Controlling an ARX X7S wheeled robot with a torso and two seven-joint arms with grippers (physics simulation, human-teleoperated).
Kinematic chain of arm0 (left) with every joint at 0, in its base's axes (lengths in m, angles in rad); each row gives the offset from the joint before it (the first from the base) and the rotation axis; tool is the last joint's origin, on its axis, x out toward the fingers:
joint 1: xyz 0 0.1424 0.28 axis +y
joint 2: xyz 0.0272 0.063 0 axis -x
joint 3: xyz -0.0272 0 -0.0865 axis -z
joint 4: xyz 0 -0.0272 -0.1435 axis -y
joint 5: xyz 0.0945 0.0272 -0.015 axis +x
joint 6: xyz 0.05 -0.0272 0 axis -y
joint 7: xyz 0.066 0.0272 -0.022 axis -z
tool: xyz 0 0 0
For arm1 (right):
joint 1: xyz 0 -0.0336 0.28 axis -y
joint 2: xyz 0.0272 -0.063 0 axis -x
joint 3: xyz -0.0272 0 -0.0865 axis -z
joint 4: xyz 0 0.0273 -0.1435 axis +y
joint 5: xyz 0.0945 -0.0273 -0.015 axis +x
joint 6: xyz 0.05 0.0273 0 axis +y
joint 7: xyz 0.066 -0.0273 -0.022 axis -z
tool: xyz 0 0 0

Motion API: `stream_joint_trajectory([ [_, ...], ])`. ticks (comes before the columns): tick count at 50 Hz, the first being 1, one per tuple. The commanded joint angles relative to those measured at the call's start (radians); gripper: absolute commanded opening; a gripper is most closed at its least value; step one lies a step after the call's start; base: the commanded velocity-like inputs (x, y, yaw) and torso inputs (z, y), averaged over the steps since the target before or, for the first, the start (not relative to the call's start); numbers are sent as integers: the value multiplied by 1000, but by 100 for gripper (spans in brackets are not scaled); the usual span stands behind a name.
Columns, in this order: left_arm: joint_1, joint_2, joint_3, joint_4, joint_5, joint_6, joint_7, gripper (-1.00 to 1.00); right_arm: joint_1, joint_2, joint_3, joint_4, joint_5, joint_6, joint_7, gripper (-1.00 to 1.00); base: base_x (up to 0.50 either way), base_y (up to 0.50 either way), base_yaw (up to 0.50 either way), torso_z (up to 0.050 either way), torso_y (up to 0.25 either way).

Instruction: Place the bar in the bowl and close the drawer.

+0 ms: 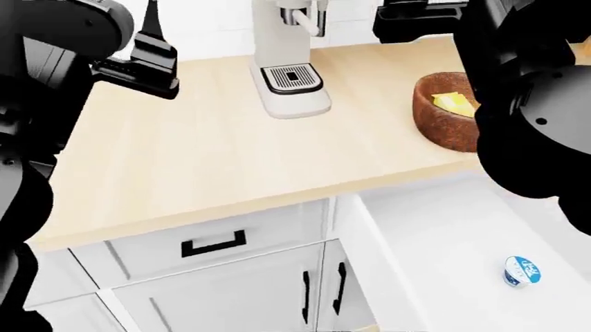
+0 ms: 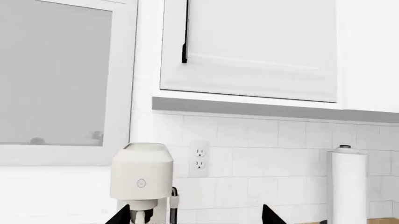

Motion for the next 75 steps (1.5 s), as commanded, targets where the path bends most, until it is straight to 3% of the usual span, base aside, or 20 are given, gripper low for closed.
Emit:
stream_joint_trajectory([
  [1, -46, 78, -10, -130, -95, 36, 98, 100, -32, 15, -2, -9, -16, -19, 1, 100, 0, 0, -441, 0, 0],
  [26, 15, 161, 69, -345, -72, 234, 116, 100, -172, 99, -34, -66, -89, -90, 69, 100, 0, 0, -445, 0, 0],
  [42, 47, 144, 57, -307, -84, 210, 102, 100, -174, 180, -29, -143, -91, -77, 112, 100, 0, 0, -445, 0, 0],
  [59, 49, 116, 8, -205, -129, 114, 88, 100, -185, 188, -23, -157, -92, -81, 124, 100, 0, 0, -446, 0, 0],
  [75, 64, 117, 37, -249, -96, 181, 71, 100, -195, 182, -23, -151, -100, -76, 128, 100, 0, 0, -445, 0, 0],
])
